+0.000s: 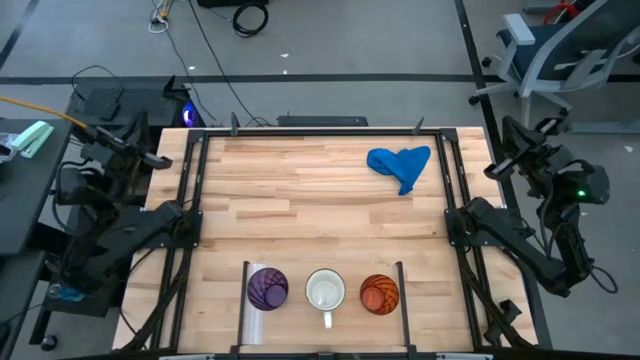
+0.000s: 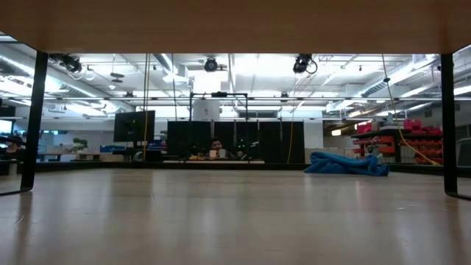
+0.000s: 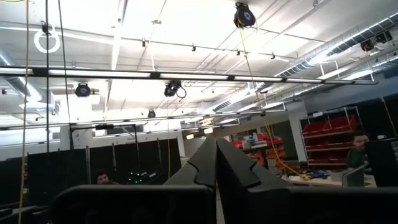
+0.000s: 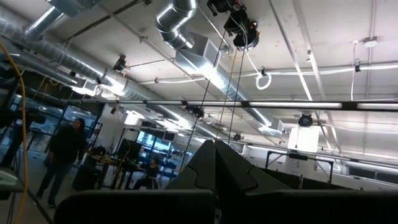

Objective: Stack small to large cups/mugs on shelf
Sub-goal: Return to Home Position

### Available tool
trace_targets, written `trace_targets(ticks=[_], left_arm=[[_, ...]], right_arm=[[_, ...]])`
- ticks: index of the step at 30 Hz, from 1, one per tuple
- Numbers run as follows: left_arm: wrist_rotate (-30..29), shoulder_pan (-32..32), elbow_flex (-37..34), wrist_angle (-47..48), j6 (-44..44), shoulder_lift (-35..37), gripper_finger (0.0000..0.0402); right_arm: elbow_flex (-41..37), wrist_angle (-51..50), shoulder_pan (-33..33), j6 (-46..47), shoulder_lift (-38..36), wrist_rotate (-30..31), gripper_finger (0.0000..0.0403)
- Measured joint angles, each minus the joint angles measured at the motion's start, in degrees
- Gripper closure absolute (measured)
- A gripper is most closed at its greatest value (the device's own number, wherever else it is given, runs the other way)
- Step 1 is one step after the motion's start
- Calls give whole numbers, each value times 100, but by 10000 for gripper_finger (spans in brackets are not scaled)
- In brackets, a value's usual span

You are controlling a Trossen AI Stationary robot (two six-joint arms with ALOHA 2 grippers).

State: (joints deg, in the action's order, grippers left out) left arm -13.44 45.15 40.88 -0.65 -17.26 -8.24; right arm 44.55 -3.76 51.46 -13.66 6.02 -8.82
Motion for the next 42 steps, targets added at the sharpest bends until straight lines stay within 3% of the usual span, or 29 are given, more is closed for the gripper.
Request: trace_targets(ticks=[10, 24, 33, 42], left_arm=[[-51, -1, 2, 682, 7, 810, 385], [-329, 7, -58, 1436, 7, 788, 380], [-344, 7, -1326, 259, 127, 799, 389], [-521, 7, -2840, -1146, 317, 791, 381]], right_arm=[[-244, -182, 1, 153, -471, 0, 396], [-497, -582, 0, 236, -588, -2, 395], [-2000, 911, 0, 541, -588, 105, 394], [-2948, 1297, 0, 949, -581, 344, 395]])
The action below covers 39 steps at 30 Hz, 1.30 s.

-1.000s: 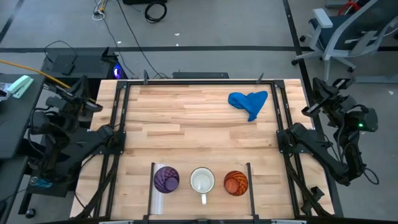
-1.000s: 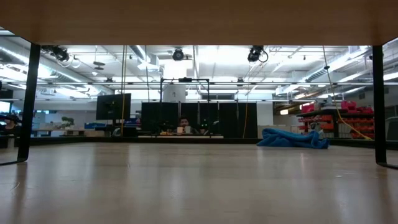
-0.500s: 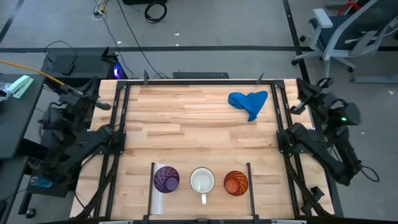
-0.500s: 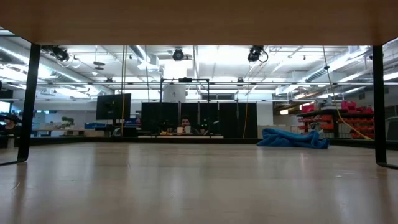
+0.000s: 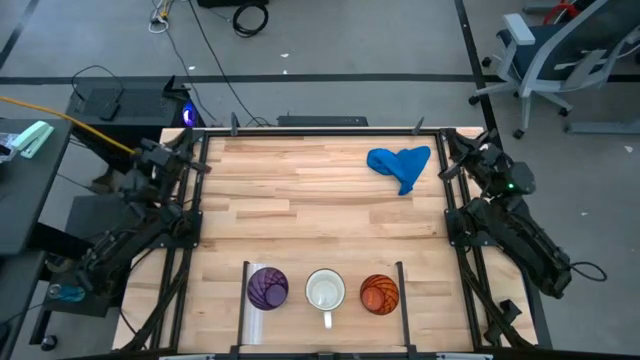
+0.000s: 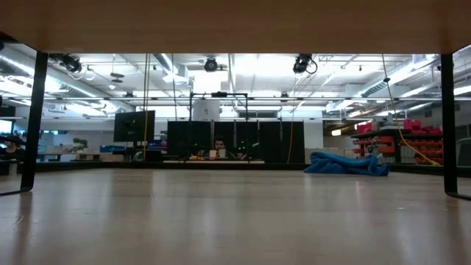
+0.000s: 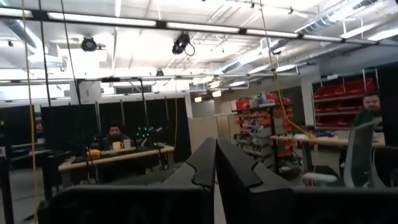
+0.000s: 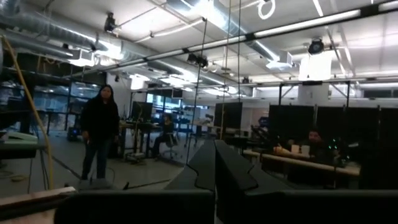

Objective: Stack small to large cups/mugs on shelf
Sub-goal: Return to Home Position

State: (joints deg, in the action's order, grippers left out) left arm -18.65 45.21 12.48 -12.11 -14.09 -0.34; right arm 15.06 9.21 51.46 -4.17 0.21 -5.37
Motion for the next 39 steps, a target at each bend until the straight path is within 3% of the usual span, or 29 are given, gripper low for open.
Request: trace_targets(ticks=[15, 28, 39], left_arm=[[-88, 0, -924, 6, 339, -2, 382], [-191, 0, -930, 810, 642, -2, 380], [-192, -1, -930, 882, 837, -2, 389]], right_arm=[[-1086, 182, 0, 401, 1, 215, 395], [-1254, -163, 0, 517, 2, 217, 395], [-1256, -435, 4, 510, 0, 219, 395]])
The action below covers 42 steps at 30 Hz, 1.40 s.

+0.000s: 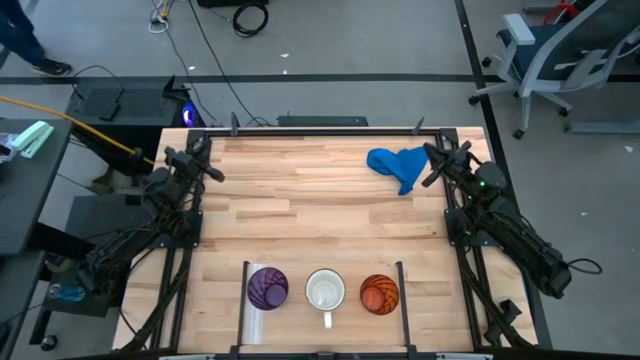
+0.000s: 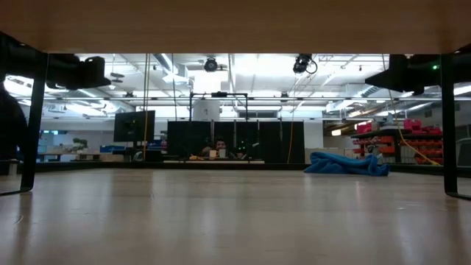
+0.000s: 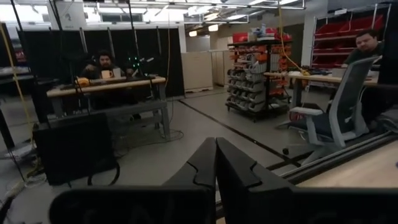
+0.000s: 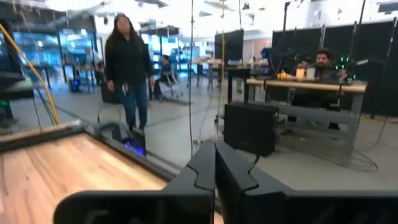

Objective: Stack small to large cups/mugs on shelf
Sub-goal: Return to Home Position

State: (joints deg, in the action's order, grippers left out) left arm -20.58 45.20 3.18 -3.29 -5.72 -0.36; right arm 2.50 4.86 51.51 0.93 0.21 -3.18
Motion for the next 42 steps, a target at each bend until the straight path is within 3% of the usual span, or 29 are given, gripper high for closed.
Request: trace_targets(ticks=[7, 42], left_arm=[[0, 1, 2, 265, 33, 0, 380], [0, 1, 2, 262, 57, 0, 377]], right_arm=[[0, -533, 0, -94, 2, 20, 390], [0, -548, 0, 234, 0, 17, 386]])
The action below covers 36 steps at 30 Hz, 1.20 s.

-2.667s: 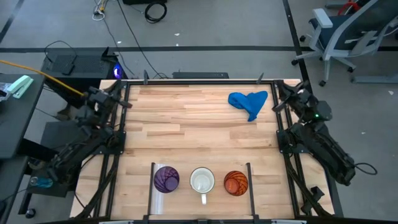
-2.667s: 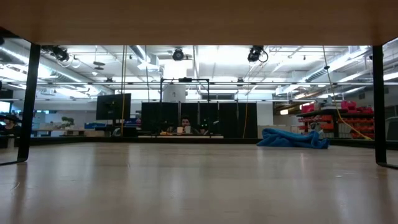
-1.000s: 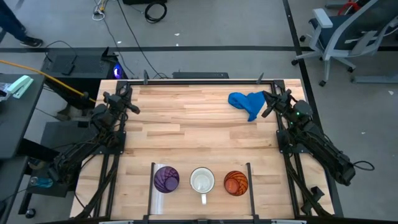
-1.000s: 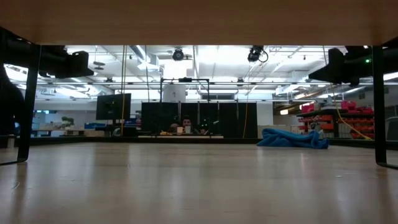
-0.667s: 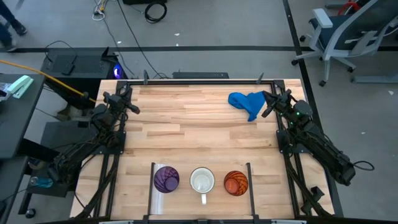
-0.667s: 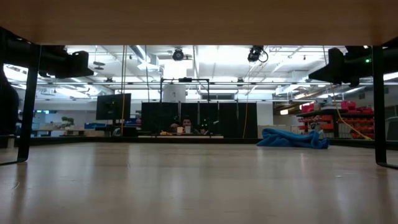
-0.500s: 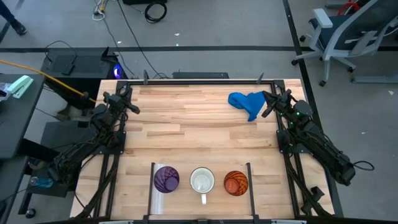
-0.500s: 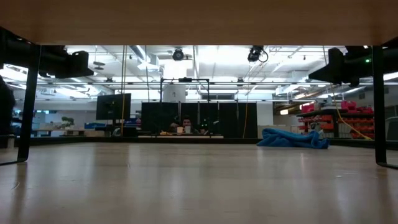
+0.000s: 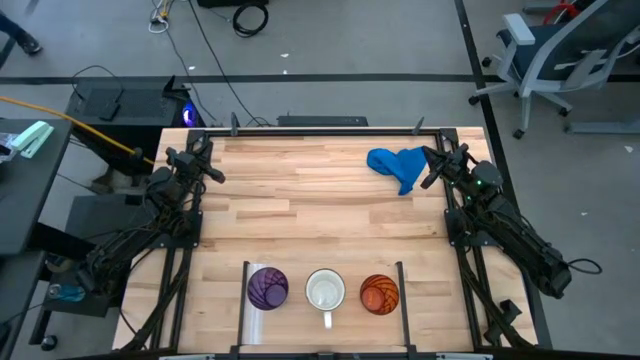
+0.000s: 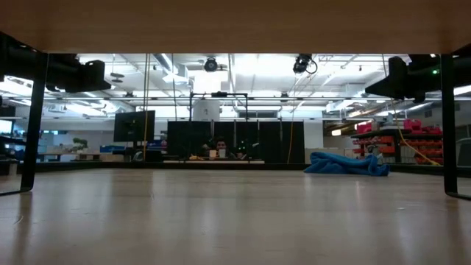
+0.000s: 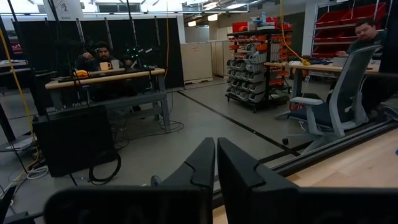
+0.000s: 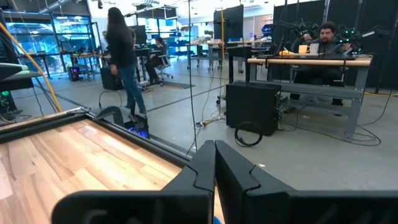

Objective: Stack small to large cups/mugs on shelf
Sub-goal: Return to Home Position

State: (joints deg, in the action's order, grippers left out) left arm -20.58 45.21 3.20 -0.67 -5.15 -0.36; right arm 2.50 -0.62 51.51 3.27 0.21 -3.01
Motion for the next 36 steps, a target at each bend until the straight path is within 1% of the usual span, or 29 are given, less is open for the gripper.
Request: trace_targets(ticks=[7, 18, 29, 36], left_arm=[[0, 0, 2, 0, -2, 0, 383], [0, -1, 2, 0, -2, 0, 369], [0, -2, 2, -1, 0, 0, 383], [0, 0, 2, -2, -2, 0, 374]], right_arm=[[0, 0, 0, 0, 2, 0, 386], [0, 0, 0, 0, 1, -2, 386], [0, 0, 0, 0, 2, -2, 386], [0, 0, 0, 0, 1, -2, 386]])
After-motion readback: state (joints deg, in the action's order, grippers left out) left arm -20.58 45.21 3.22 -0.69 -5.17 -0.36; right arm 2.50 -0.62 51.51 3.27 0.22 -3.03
